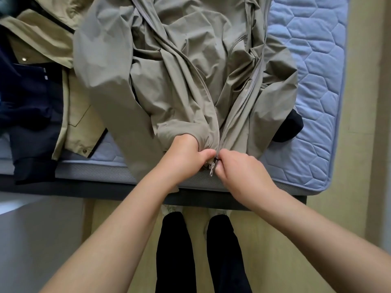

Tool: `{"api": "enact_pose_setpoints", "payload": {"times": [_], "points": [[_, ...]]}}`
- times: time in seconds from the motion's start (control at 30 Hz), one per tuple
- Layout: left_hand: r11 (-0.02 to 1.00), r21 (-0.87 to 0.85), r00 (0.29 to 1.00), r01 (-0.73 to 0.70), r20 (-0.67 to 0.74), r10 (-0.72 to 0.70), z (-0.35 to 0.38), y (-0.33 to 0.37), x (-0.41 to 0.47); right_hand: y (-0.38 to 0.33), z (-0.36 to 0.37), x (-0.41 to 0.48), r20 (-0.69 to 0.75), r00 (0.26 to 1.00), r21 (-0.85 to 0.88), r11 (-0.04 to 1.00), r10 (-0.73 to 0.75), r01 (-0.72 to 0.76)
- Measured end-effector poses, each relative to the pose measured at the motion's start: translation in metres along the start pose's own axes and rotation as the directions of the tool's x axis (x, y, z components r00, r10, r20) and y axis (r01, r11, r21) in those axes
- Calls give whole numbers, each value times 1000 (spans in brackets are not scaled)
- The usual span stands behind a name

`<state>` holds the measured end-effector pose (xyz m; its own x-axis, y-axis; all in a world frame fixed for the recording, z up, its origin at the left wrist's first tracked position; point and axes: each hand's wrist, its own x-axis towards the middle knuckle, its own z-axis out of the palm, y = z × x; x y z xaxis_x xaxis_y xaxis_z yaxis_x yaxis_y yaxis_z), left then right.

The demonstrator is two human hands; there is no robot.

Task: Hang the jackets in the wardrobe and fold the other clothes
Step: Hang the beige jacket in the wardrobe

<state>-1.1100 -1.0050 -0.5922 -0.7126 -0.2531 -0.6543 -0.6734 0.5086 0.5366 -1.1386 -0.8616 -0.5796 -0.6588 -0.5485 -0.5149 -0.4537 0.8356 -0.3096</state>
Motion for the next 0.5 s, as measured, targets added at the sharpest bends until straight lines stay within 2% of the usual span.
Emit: {"api": "enact_pose_setpoints", "payload": {"times": [0.07,0.2,0.27,0.33,0.4,0.5], "points": [[998,53,999,15,36,-17,-2,-5,-3,3,-6,0,26,988,-206,967,-149,152],[995,98,995,-7,99,-3,-12,-8,-9,-1,-20,6,110,957,-294,911,-269,289],[990,135,992,-43,121,27,-22,-6,-10,-4,-28,13,97,957,-308,906,-273,290],[981,181,983,-76,177,44,-33,-7,-13,0,-42,27,31,978,-324,924,-205,204],[985,155,978,-72,206,39,-42,-12,-19,8,-62,41,-25,992,-326,939,-122,107],[990,142,987,19,153,-41,-55,-18,-25,4,-73,51,23,988,-345,927,-152,150]]}}
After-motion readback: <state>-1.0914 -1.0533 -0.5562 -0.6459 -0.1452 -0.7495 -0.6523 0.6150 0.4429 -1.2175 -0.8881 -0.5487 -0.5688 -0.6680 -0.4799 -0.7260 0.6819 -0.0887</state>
